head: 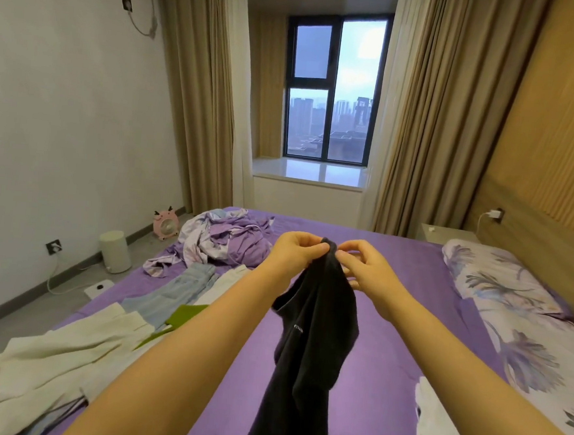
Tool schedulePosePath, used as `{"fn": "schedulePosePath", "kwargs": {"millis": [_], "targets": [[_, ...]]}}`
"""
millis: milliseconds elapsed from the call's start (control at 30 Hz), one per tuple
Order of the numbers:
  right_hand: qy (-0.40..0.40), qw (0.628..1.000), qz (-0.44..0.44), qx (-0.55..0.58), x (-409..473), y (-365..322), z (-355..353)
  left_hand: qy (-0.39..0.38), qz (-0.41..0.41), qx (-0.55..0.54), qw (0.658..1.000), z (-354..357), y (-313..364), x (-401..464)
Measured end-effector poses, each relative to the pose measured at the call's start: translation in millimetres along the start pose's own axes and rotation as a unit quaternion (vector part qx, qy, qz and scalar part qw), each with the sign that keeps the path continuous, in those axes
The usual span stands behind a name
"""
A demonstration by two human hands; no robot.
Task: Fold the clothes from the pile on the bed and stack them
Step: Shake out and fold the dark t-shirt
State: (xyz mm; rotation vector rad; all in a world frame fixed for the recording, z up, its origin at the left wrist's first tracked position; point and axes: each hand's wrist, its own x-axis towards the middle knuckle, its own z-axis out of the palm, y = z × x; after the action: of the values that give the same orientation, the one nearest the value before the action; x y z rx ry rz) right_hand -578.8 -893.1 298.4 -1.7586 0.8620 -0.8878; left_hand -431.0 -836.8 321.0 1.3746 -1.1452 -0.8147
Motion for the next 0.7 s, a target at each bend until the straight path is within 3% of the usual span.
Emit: {"fn": "schedulePosePath", "kwargs": {"millis": [100, 300, 500, 700], "targets": [[-0.008, 0.997, -0.043, -0.060, -6, 5, -1, 0.021, 0.015, 0.001, 1.000, -1, -3, 4], [-0.005, 0.976, -0.116, -0.184, 3, -9, -6, -0.007, 0.041, 0.092, 0.995, -12, -9, 7], [-0.106, 0.953, -0.125, -0.254, 10, -30, -16, -0.047, 0.019, 0.144, 0.988, -36, -24, 2], [-0.015, 0.990, -0.074, -0.117, 24, -23, -24, -0.186, -0.086, 0.126, 0.971, -72, -47, -9]]}}
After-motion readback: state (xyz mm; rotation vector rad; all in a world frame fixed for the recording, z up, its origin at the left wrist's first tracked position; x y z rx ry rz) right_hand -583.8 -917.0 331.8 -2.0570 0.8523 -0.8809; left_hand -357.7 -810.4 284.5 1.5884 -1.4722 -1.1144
